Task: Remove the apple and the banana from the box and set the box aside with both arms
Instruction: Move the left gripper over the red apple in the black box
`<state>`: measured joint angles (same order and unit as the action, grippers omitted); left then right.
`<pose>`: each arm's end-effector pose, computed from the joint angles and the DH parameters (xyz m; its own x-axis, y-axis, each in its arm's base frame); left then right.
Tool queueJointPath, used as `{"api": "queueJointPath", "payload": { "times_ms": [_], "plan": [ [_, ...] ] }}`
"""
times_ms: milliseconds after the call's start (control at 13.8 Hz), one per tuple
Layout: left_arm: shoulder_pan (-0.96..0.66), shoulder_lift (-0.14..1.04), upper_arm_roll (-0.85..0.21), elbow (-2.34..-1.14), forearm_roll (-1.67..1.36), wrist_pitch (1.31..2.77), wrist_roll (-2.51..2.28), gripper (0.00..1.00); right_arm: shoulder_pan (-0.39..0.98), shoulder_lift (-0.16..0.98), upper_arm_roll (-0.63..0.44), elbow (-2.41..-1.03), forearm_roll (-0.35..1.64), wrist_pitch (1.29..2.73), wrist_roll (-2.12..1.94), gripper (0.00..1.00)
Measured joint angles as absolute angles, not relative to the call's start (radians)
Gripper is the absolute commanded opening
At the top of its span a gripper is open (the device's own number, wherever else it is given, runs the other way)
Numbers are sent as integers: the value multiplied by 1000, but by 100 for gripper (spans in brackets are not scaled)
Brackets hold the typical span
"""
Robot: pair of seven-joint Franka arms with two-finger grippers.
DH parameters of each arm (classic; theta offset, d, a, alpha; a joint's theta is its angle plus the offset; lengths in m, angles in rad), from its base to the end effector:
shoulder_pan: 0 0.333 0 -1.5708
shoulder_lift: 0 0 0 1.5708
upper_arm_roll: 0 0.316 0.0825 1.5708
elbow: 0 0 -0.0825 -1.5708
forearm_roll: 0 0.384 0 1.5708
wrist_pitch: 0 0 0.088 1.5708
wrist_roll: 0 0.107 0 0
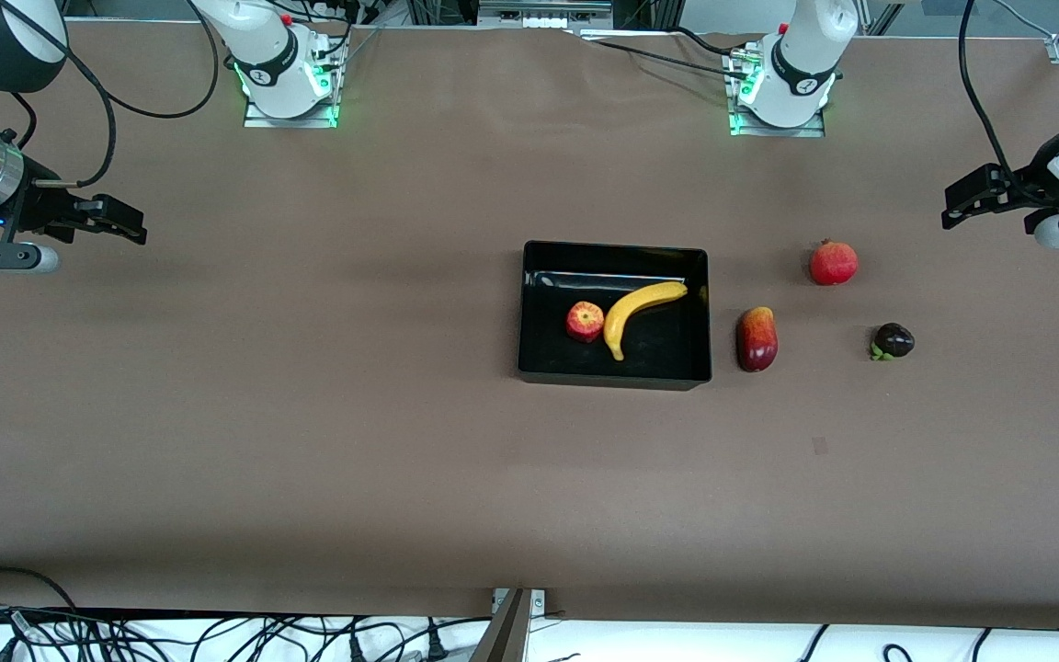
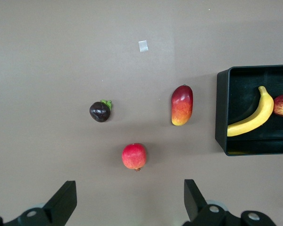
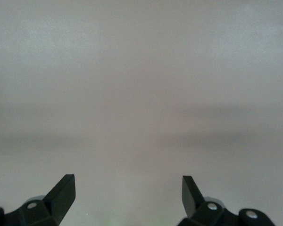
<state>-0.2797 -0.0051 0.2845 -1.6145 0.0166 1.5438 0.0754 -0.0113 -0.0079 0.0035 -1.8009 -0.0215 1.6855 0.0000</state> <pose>0.5486 0.0048 0.6044 0.9953 -0.0702 -0.0667 -0.0710 -0.9974 -0.0102 0.5487 -0.0063 0.5297 0.9942 -0.0053 -0.1073 -0.0031 -0.9998 0.0210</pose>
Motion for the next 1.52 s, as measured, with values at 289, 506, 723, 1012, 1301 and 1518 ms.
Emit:
{"api": "queueJointPath", "payload": {
  "times_ms": [289, 506, 723, 1012, 1301, 1518],
  "plan": [
    [-280, -2, 285, -1614, 18, 1544, 146, 100, 7, -8, 11, -1801, -21, 1685, 0, 100],
    [-280, -1, 285, -1614, 18, 1544, 146, 100, 15, -8, 12, -1799, -21, 1685, 0, 100],
    [-280, 19, 285, -1576, 18, 1544, 148, 100, 15, -8, 11, -1799, -21, 1685, 0, 100],
    [-280, 67, 278, -1539, -7, 1539, 130, 100, 14, -8, 6, -1799, -21, 1681, 0, 100],
    [-290, 91, 170, -1556, -51, 1538, -49, 100, 14, -8, 3, -1799, -21, 1689, 0, 100],
    [-358, 101, 82, -1642, -52, 1647, -215, 100, 15, -8, 2, -1799, -21, 1690, 0, 100]
  ]
}}
